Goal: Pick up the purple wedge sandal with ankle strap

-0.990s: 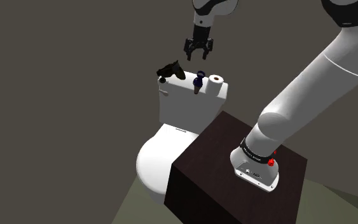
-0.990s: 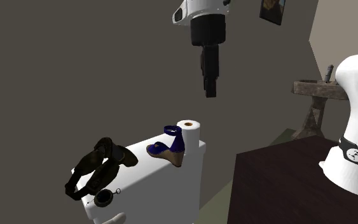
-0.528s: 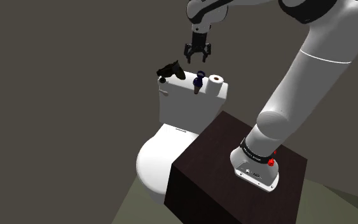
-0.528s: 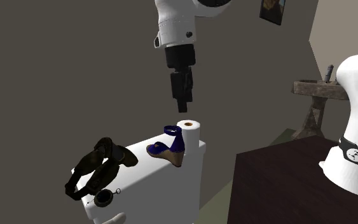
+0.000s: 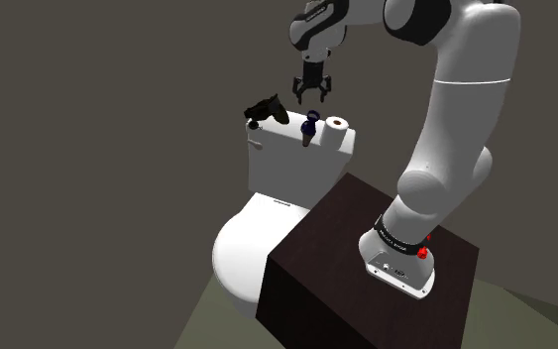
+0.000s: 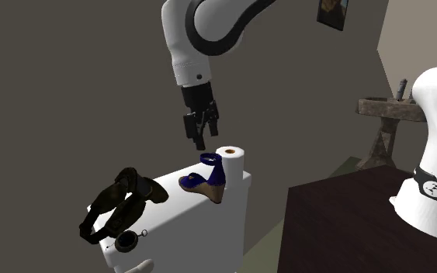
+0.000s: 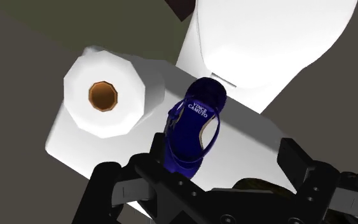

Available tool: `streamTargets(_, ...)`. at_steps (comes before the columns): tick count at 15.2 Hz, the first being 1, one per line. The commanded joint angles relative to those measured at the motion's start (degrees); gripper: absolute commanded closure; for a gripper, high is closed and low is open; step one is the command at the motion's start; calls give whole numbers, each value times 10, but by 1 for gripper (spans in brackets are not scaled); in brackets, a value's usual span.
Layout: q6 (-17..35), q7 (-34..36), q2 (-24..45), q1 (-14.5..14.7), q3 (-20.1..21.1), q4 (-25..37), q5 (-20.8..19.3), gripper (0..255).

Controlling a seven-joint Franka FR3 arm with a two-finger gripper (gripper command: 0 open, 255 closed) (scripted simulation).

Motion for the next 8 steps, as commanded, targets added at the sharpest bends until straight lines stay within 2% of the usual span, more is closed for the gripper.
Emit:
streamTargets(1,-10,2,45,-14,-7,46,5,0)
streamTargets(3,-17,6,80,-25,-12,81,8,0)
streamTargets(8,13,6,99,-27,-9,70,13,0)
